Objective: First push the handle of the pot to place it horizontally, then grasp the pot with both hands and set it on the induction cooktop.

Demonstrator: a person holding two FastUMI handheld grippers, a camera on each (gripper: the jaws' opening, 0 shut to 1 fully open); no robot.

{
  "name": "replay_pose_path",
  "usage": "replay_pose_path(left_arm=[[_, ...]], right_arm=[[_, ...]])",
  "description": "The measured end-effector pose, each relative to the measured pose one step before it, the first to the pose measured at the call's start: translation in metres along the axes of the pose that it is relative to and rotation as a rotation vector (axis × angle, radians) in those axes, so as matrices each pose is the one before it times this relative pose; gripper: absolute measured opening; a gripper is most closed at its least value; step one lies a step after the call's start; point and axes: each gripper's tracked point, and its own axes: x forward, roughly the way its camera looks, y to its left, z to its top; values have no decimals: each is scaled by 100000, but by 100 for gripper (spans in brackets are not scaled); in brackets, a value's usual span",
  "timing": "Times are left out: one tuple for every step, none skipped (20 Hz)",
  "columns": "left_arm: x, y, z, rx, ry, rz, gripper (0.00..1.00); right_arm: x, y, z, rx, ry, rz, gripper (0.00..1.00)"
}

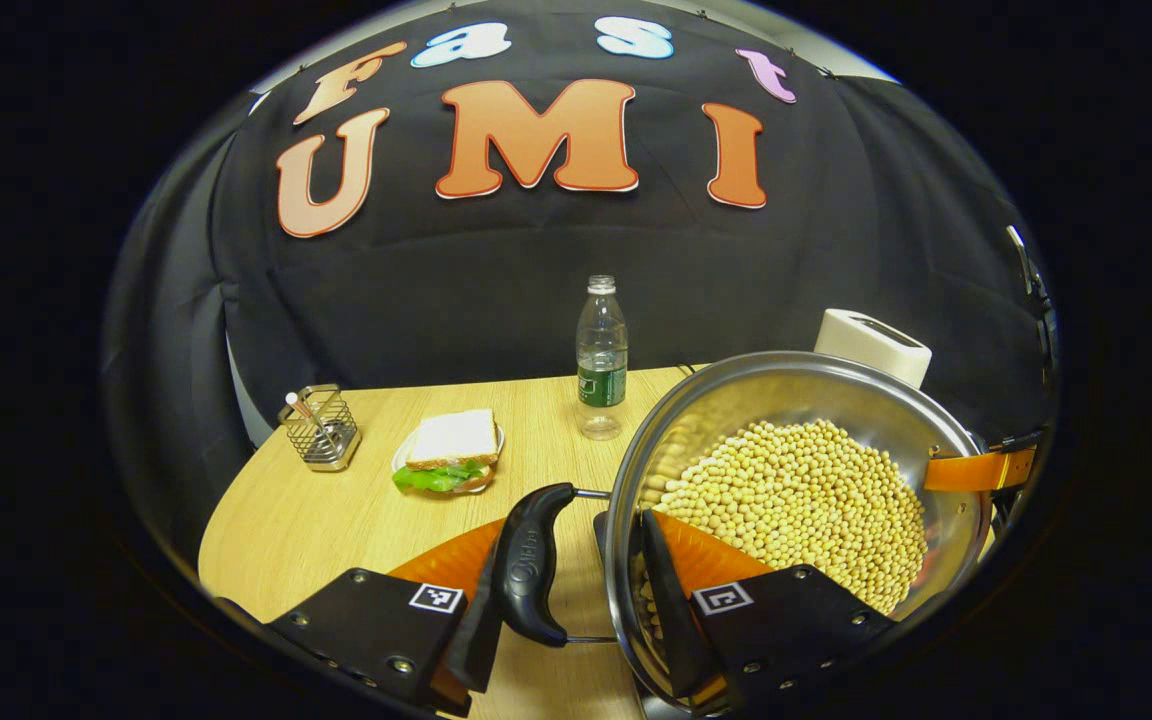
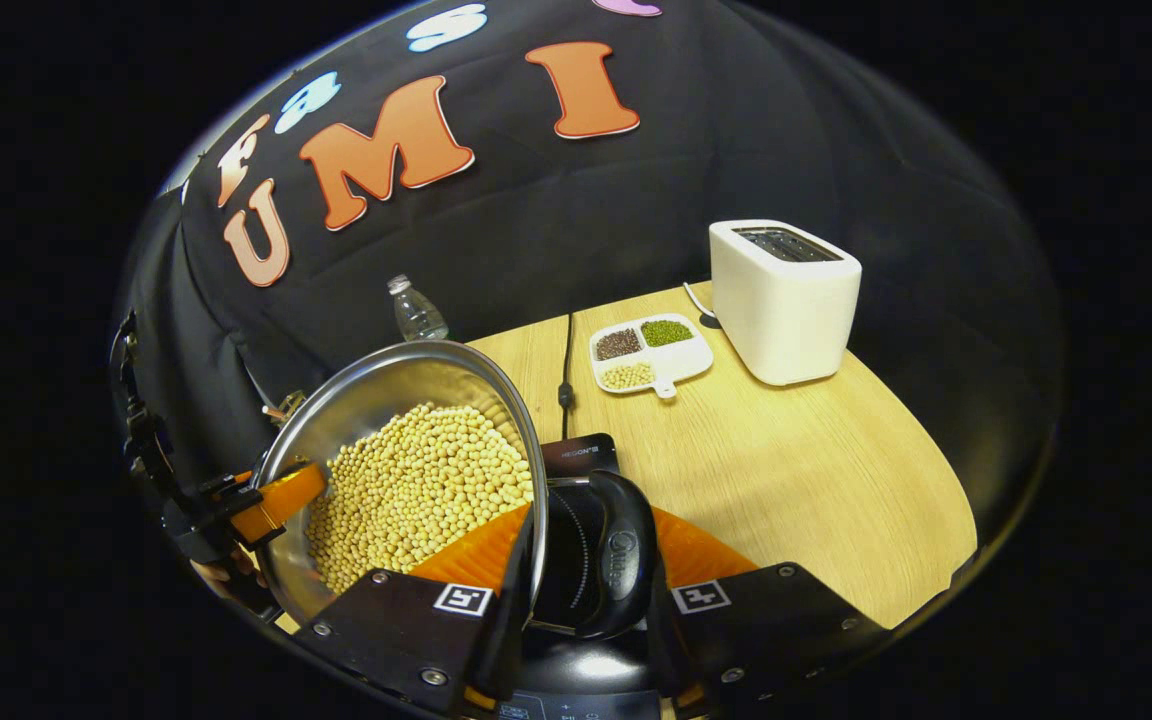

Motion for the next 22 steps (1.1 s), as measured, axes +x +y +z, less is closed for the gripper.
replay_pose_path(left_arm=[[-17, 7, 2, 209, 558, 382, 68], [-174, 71, 75, 88, 867, 359, 68], [109, -84, 182, 69, 297, -514, 68], [53, 136, 18, 935, 965, 290, 68], [-96, 44, 88, 1168, 661, 754, 66], [-323, -32, 690, 1587, 652, 32, 66], [-601, 185, 1214, 1279, -545, 147, 66], [-396, 335, 971, 1395, -1093, -134, 66], [-226, 191, 178, 330, -115, -500, 65], [-541, 258, 449, 109, -272, -617, 65], [-551, 222, 444, -309, -233, -353, 65], [-874, 618, 540, -306, -289, 6, 65], [-459, 241, 350, -651, -263, -275, 65], [-224, 46, 134, -558, -803, -201, 64], [-429, 89, 284, -581, -350, -116, 63], [-406, 339, 247, -360, -53, -72, 61], [-654, 227, 378, -605, -653, -137, 61], [-89, 164, 202, -1322, -567, 31, 61], [-157, 22, 286, -2479, -754, -349, 61], [-636, 551, 476, -2017, -1330, -66, 60], [-1369, 867, 1284, -1009, -2204, 415, 60], [-1399, 962, 1486, 29, -3299, 1655, 60]], right_arm=[[278, -221, -137, -690, 55, -570, 51], [285, -166, -183, -900, 21, -745, 47], [405, -242, -182, -2262, -304, -1758, 46], [-66, -55, -49, -885, 1, -177, 51], [-216, 153, 659, 3559, -1253, 740, 51], [644, -106, -317, 1534, 1165, 655, 51], [389, -287, -66, 1136, 912, -20, 51], [369, -246, -276, -230, 685, 232, 51], [148, -202, -87, 1245, 750, 382, 51], [133, -132, -80, 969, 799, 205, 51], [250, -112, 2, -1, 307, 248, 51], [36, -48, -73, 398, 589, 232, 50], [158, -18, -68, 914, 709, 494, 51], [175, -104, -198, 569, 337, 443, 51], [95, -101, -141, 492, 586, 210, 51], [131, -79, 15, 166, -179, 187, 51], [78, -100, -127, -362, 282, -264, 52], [60, 58, 200, -765, -894, 121, 54], [149, -44, 298, -2567, -1524, -1294, 57], [-336, -247, 514, -4261, -2851, -2133, 58], [-328, -283, 552, -4995, -2343, -2969, 62], [-426, -338, 669, -3895, -2262, -2894, 64]])
